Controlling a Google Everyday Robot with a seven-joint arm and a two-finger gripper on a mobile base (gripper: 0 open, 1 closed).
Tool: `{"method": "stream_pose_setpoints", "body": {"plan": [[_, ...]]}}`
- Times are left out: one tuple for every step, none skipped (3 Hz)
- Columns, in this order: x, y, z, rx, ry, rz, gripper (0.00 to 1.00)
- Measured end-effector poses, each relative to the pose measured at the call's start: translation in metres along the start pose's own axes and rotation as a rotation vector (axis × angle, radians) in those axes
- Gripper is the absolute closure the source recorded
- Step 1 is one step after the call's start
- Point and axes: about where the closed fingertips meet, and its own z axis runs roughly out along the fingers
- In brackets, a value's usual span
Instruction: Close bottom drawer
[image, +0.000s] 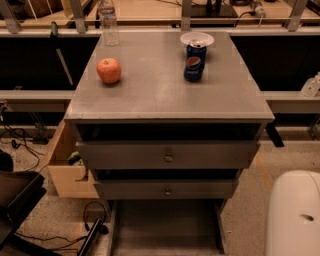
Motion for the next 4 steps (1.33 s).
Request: {"method": "stream_pose_setpoints", "body": {"plan": [[-0.005,0.027,0.018,0.052,-0.107,-0.040,0.18],[-0.010,0.052,0.036,0.098,-0.197,-0.038,0.41],[-0.024,0.063,0.062,0.121,-0.260,-0.041,0.64],[-0.048,0.048,0.102,0.130,-0.287,-0.041,0.95]]}}
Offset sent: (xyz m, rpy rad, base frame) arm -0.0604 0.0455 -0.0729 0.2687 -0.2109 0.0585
